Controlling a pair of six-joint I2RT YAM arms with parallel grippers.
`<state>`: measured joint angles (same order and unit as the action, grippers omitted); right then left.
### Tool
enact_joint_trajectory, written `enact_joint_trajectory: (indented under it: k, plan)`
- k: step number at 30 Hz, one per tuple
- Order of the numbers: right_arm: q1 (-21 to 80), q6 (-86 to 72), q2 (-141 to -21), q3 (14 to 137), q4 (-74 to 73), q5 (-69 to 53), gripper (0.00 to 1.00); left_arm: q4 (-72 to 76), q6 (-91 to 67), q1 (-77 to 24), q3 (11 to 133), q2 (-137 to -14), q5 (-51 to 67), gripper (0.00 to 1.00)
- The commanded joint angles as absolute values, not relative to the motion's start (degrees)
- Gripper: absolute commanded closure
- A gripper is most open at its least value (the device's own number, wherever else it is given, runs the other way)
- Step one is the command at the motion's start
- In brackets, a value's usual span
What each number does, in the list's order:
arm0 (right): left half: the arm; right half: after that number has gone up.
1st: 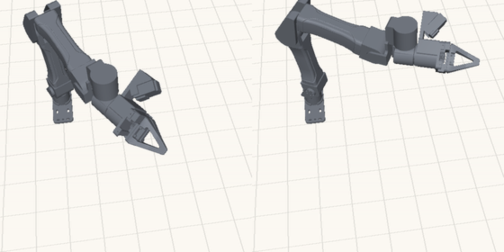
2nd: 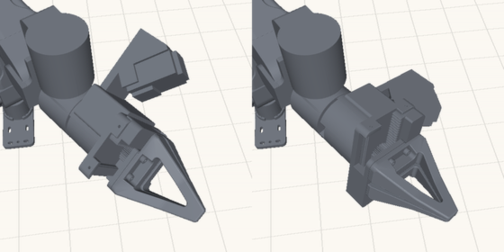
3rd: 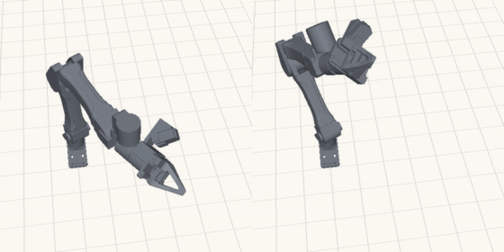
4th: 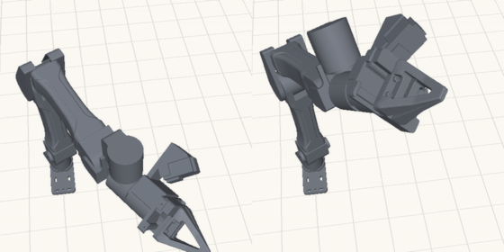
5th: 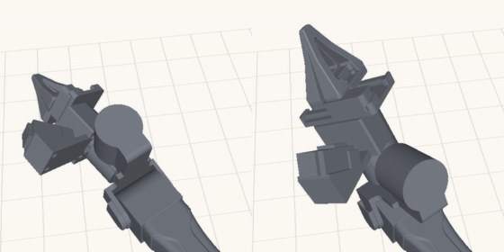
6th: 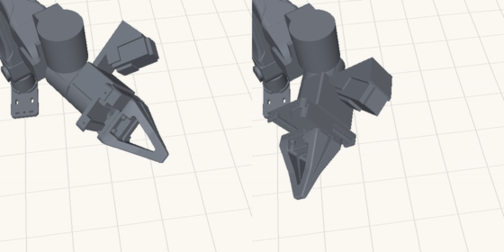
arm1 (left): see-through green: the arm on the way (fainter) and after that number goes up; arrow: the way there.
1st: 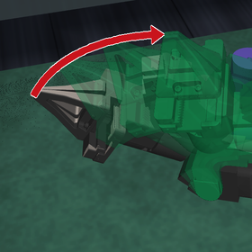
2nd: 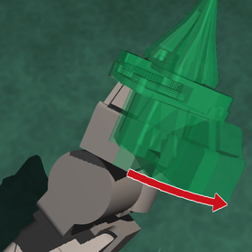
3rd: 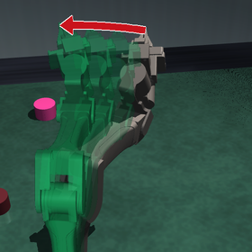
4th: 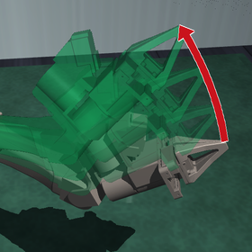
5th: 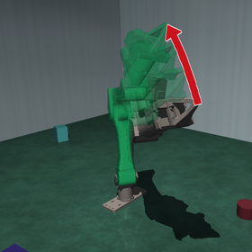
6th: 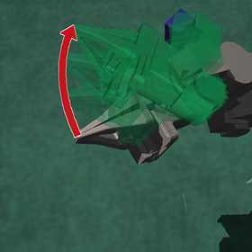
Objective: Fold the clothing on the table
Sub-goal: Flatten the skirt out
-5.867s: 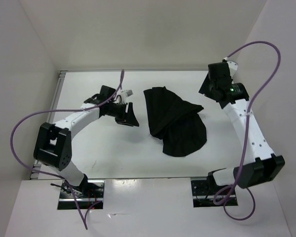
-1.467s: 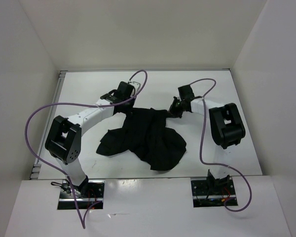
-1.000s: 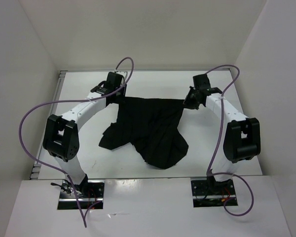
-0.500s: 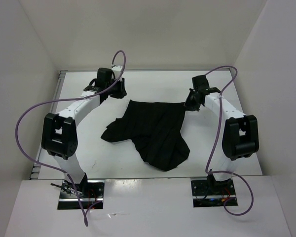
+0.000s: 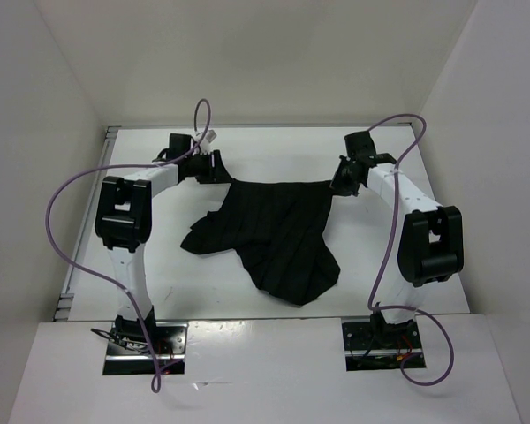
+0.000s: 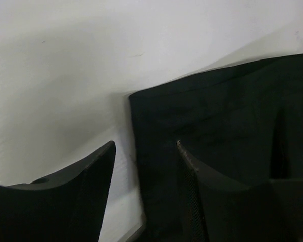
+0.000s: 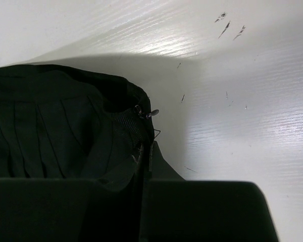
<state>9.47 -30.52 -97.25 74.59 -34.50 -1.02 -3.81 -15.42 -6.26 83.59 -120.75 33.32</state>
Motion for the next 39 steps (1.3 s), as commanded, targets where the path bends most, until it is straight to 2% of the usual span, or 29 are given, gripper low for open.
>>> enact_joint_trajectory:
  k: [1, 15, 17, 20, 26, 27, 28, 30, 35, 39]
  plan:
    - [9.0, -29.9, -97.7, 77.3, -35.7, -0.1, 1.00, 2.0, -17.8, -6.7, 84.1, -122.0, 39.7, 0.42]
    - [9.0, -29.4, -97.7, 77.3, -35.7, 0.4, 1.00, 4.5, -19.2, -6.7, 82.9, -125.5, 38.1, 0.44]
    - [9.0, -29.4, -97.7, 77.3, -36.2, 0.4, 1.00, 5.0, -19.8, -6.7, 82.9, -126.6, 38.1, 0.50]
    - [9.0, -29.4, -97.2, 77.3, -36.2, 0.4, 1.00, 5.5, -20.5, -7.2, 82.9, -127.3, 39.5, 0.65]
    - [9.0, -29.4, -96.7, 77.3, -36.2, -0.6, 1.00, 5.5, -21.5, -7.7, 82.9, -129.7, 40.9, 0.64]
    - [9.0, -29.4, -96.7, 77.3, -36.2, -0.6, 1.00, 6.3, -21.5, -7.7, 82.9, -130.2, 42.8, 0.69]
    - [9.0, -29.4, -96.7, 77.3, -35.7, -0.6, 1.00, 6.9, -22.4, -7.7, 82.9, -130.3, 43.3, 0.83]
    - [9.0, -29.4, -96.7, 77.3, -35.7, -0.6, 1.00, 7.6, -23.2, -8.3, 82.9, -130.3, 44.5, 1.00]
    - [9.0, -28.2, -96.2, 81.9, -36.3, -0.6, 1.00, 3.4, -23.7, -8.9, 86.1, -122.4, 44.7, 1.00]
    - [7.7, -26.0, -96.2, 89.6, -37.6, -0.1, 1.00, -4.3, -23.7, -6.4, 98.3, -117.9, 44.6, 1.00]
